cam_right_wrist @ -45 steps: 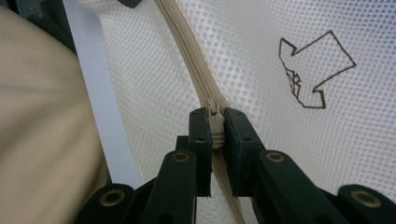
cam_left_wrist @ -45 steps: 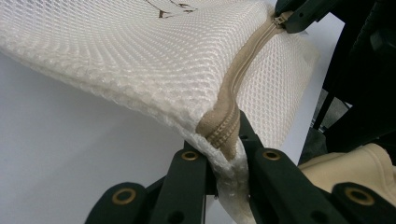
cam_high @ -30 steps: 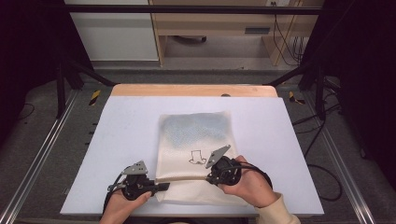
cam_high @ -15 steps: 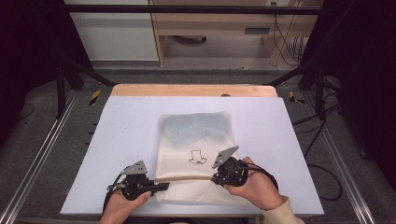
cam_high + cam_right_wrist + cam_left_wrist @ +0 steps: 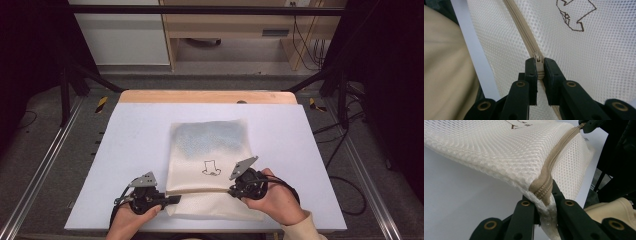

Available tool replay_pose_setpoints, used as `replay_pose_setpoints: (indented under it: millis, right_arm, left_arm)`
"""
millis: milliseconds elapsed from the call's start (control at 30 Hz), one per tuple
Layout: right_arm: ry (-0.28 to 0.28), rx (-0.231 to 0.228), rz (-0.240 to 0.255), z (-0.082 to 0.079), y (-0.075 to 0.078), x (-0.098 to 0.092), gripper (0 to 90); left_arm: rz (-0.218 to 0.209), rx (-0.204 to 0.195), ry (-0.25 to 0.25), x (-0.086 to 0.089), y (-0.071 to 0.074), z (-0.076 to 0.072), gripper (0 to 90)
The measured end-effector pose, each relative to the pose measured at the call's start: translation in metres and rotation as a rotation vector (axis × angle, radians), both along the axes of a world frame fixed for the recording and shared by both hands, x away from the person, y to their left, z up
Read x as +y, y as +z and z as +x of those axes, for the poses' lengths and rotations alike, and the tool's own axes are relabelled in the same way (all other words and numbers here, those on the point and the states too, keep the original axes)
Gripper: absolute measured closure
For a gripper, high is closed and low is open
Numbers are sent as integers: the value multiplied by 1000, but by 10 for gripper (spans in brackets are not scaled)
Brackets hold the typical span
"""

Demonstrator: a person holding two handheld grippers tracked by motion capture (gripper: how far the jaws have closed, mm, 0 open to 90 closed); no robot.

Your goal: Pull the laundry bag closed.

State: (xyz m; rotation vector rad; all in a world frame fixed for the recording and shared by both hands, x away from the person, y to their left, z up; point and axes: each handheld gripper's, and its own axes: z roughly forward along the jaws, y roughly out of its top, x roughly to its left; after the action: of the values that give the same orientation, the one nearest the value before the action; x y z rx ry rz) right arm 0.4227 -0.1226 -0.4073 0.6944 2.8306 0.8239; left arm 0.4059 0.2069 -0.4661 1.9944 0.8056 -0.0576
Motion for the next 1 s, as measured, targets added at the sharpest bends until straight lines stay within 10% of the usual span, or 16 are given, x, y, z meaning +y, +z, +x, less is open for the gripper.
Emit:
replay_pose_setpoints:
  millis: [1000]
  right_arm:
    - [-46,7,13,-5,-6,-18,823]
  left_arm:
    - [16,-17,6,2,2,0,852]
